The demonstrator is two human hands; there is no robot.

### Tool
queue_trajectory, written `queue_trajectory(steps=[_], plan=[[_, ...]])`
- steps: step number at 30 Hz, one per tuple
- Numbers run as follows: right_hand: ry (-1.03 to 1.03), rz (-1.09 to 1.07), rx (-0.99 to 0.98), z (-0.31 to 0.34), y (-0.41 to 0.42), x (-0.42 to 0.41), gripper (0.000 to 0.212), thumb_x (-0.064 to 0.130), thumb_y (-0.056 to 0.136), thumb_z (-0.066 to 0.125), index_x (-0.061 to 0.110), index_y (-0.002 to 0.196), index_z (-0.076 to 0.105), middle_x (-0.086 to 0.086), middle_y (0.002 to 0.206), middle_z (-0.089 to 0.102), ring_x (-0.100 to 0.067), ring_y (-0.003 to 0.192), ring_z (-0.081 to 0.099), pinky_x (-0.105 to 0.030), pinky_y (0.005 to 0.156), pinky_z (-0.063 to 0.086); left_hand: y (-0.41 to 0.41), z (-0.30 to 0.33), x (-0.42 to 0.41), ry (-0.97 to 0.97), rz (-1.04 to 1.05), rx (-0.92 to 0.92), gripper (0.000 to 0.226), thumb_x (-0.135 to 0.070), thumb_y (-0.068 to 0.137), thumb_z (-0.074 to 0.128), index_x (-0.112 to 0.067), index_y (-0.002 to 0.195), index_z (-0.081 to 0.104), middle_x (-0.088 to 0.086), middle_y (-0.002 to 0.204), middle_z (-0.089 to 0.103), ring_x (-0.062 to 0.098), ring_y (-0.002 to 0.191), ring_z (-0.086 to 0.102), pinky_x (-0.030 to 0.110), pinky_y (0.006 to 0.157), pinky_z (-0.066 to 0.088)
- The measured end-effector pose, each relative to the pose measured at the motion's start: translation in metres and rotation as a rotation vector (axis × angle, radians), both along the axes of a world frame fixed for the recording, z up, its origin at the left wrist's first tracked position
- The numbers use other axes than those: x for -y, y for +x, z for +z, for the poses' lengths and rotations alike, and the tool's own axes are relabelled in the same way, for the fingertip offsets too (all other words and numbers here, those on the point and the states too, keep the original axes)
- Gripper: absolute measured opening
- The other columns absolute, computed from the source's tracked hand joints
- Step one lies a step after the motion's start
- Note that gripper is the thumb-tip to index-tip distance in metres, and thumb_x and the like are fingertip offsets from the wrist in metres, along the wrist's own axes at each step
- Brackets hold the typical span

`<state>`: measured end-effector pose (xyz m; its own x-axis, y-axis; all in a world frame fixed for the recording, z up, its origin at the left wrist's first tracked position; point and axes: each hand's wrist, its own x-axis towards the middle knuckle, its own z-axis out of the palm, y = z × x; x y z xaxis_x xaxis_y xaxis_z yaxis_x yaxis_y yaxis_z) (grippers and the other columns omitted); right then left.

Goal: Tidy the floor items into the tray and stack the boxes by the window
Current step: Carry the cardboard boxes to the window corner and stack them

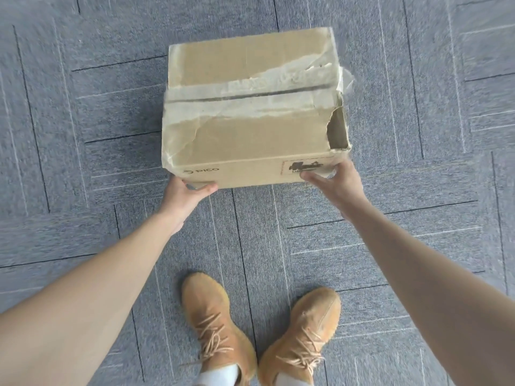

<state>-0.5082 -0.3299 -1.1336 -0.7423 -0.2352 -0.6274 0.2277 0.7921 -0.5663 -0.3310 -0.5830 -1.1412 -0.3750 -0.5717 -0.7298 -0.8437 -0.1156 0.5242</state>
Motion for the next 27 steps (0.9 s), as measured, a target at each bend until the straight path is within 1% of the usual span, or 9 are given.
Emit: queue_trajectory(steps=[2, 5, 9, 13, 15, 19, 22, 24, 27], plan=[[-0.028, -0.024, 0.006, 0.021, 0.000, 0.005, 0.081, 0.040, 0.064, 0.087, 0.018, 0.131, 0.047, 0.002, 0.120, 0.065, -0.016, 0.106, 0.063, -0.039, 0.095, 0.054, -0.002, 0.023, -0.001, -0.004, 0.021, -0.014, 0.065, -0.025, 0.067, 0.087, -0.010, 0.121, 0.054, -0.007, 0.113, 0.065, 0.012, 0.110, 0.057, 0.039, 0.106, 0.040], [-0.094, -0.055, -0.006, 0.054, -0.007, 0.010, 0.090, 0.033, 0.065, 0.089, 0.023, 0.140, 0.038, 0.006, 0.123, 0.064, -0.013, 0.106, 0.062, -0.034, 0.094, 0.051, -0.011, 0.061, -0.003, 0.003, 0.046, -0.051, 0.059, -0.010, 0.073, 0.083, -0.010, 0.121, 0.049, -0.013, 0.101, 0.059, 0.010, 0.102, 0.055, 0.027, 0.097, 0.038], [-0.133, -0.078, 0.023, 0.109, -0.023, 0.014, 0.085, 0.028, 0.068, 0.088, 0.025, 0.138, 0.041, 0.018, 0.111, 0.059, -0.007, 0.103, 0.058, -0.030, 0.093, 0.046, -0.023, 0.116, 0.001, 0.008, 0.032, -0.066, 0.060, -0.009, 0.073, 0.082, -0.016, 0.118, 0.044, -0.016, 0.097, 0.055, 0.003, 0.089, 0.054, 0.024, 0.095, 0.038], [-0.115, -0.066, -0.007, 0.178, -0.046, 0.025, 0.087, 0.034, 0.067, 0.088, 0.025, 0.140, 0.041, 0.008, 0.122, 0.063, -0.012, 0.108, 0.058, -0.033, 0.096, 0.047, -0.050, 0.186, 0.010, -0.032, 0.008, -0.110, 0.055, -0.010, 0.075, 0.082, -0.014, 0.113, 0.042, -0.018, 0.092, 0.052, 0.006, 0.088, 0.051, 0.026, 0.092, 0.038], [-0.114, -0.071, -0.045, 0.217, -0.063, 0.029, 0.088, 0.037, 0.066, 0.089, 0.026, 0.139, 0.042, 0.006, 0.125, 0.065, -0.015, 0.111, 0.060, -0.038, 0.098, 0.049, -0.068, 0.225, 0.016, -0.045, -0.002, -0.146, 0.056, -0.010, 0.076, 0.082, -0.013, 0.116, 0.043, -0.016, 0.092, 0.053, 0.001, 0.083, 0.052, 0.026, 0.090, 0.039], [-0.151, -0.114, -0.115, 0.306, -0.091, 0.034, 0.082, 0.036, 0.065, 0.089, 0.030, 0.134, 0.045, 0.008, 0.119, 0.067, -0.017, 0.110, 0.062, -0.038, 0.097, 0.050, -0.098, 0.309, 0.033, -0.112, -0.043, -0.208, 0.065, -0.016, 0.068, 0.088, -0.022, 0.117, 0.045, -0.011, 0.102, 0.061, 0.013, 0.098, 0.060, 0.034, 0.096, 0.048], [-0.205, -0.139, -0.151, 0.374, -0.109, 0.034, 0.080, 0.039, 0.063, 0.090, 0.033, 0.130, 0.047, 0.013, 0.111, 0.065, -0.016, 0.108, 0.062, -0.040, 0.097, 0.050, -0.120, 0.377, 0.041, -0.169, -0.077, -0.259, 0.066, -0.021, 0.066, 0.089, -0.023, 0.116, 0.047, -0.012, 0.102, 0.063, 0.012, 0.096, 0.060, 0.032, 0.093, 0.048], [-0.237, -0.158, -0.194, 0.422, -0.119, 0.028, 0.082, 0.042, 0.063, 0.090, 0.030, 0.131, 0.047, 0.009, 0.114, 0.066, -0.018, 0.109, 0.062, -0.042, 0.096, 0.050, -0.135, 0.427, 0.042, -0.222, -0.119, -0.282, 0.071, -0.027, 0.064, 0.091, -0.023, 0.120, 0.048, -0.007, 0.108, 0.065, 0.015, 0.100, 0.060, 0.034, 0.093, 0.049], [-0.262, -0.205, -0.251, 0.504, -0.129, 0.015, 0.081, 0.042, 0.064, 0.089, 0.029, 0.132, 0.049, 0.007, 0.112, 0.065, -0.019, 0.109, 0.060, -0.035, 0.090, 0.049, -0.156, 0.511, 0.038, -0.265, -0.168, -0.324, 0.077, -0.031, 0.063, 0.091, -0.025, 0.125, 0.047, -0.005, 0.115, 0.065, 0.018, 0.107, 0.060, 0.036, 0.094, 0.048]])
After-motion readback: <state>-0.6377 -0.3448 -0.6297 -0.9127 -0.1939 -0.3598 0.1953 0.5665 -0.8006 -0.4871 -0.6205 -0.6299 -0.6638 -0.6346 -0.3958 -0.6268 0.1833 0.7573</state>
